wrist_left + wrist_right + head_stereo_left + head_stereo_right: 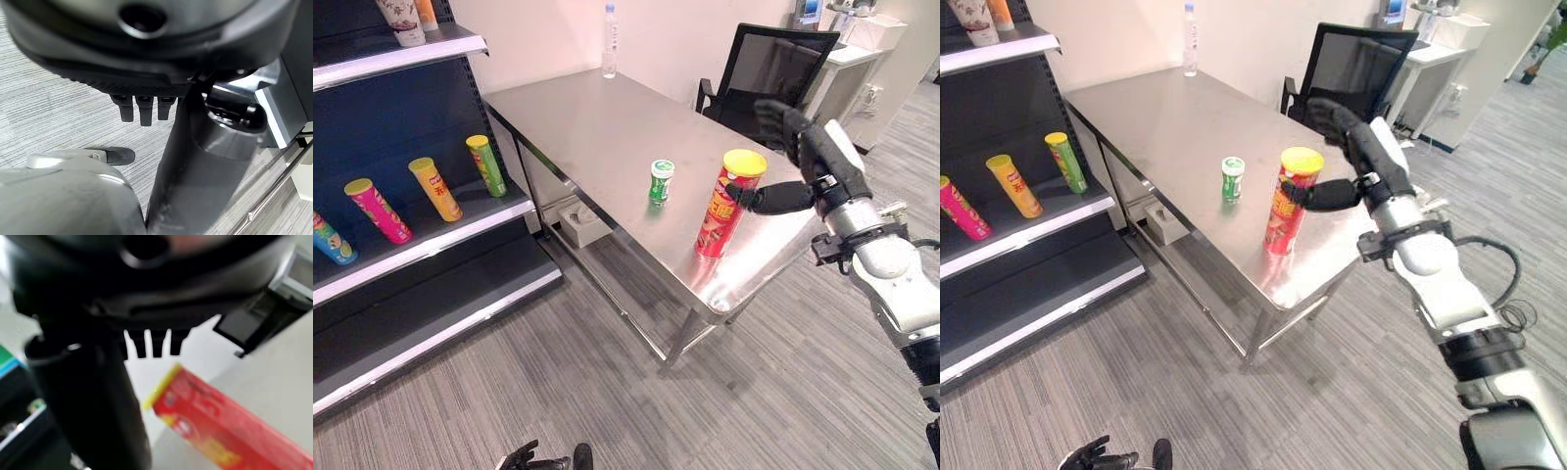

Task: Put the goods on the table back onto the shelves and tidy them up.

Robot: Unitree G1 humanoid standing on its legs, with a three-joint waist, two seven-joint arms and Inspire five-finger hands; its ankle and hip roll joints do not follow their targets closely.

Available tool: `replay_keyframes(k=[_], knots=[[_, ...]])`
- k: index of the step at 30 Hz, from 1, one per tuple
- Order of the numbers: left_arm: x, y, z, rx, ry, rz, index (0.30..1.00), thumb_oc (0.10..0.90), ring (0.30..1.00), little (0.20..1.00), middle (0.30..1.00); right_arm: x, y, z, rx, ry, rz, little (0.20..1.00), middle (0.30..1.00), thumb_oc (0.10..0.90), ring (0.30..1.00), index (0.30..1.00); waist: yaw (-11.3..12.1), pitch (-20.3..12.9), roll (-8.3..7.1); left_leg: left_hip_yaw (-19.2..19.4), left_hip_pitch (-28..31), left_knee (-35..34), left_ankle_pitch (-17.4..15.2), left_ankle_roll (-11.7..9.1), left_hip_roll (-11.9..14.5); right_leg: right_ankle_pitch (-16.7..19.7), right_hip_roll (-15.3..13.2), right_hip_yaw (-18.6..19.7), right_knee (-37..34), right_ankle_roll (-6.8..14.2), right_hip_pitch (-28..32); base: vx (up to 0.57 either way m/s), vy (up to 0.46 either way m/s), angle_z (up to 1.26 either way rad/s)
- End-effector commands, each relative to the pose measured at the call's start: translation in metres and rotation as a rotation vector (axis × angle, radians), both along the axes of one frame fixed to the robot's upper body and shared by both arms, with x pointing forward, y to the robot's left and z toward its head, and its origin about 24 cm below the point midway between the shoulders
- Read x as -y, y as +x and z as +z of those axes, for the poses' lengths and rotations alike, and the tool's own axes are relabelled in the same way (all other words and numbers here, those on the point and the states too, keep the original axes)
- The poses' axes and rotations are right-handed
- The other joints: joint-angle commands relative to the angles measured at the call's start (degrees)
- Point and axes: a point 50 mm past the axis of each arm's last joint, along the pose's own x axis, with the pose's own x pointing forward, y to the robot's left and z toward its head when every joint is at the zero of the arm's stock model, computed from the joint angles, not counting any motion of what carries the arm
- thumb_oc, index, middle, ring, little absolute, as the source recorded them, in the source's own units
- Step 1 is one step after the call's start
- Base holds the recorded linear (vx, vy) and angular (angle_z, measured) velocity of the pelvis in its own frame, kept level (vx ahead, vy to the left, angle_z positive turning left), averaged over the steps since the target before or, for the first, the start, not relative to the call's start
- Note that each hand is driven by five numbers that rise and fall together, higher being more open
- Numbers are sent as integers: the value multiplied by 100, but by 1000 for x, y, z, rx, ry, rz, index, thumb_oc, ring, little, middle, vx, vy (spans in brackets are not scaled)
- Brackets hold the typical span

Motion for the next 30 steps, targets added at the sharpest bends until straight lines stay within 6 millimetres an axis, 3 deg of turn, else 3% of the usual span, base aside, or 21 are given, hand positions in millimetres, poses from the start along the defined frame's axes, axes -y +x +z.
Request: replay_keyframes(k=[1, 15, 30], knots=[[-17, 19, 8, 52, 74, -43, 900, 800, 900, 900, 900, -3, 1, 79, 282, -3, 5, 900, 900, 800, 900, 900, 312, -185, -5, 198, 664, 61, -1032, -374, 364, -145, -183, -58, 34, 332, -230, -10, -13, 19], [-16, 18, 8, 52, 79, -45, 900, 800, 900, 900, 900, 5, 10, 81, 270, -30, -69, 900, 900, 800, 900, 900, 398, -151, -21, 113, 602, 61, -1022, -394, 360, -164, -202, -176, 34, 337, -218, 5, -2, 2], [-21, 12, 7, 37, 80, -3, 900, 800, 900, 900, 900, 21, 26, 79, 204, 95, -140, 900, 900, 800, 900, 900, 568, -119, -100, -2, 545, 61, -1020, -412, 357, -213, -194, -323, 34, 319, -174, 16, -6, 5]])
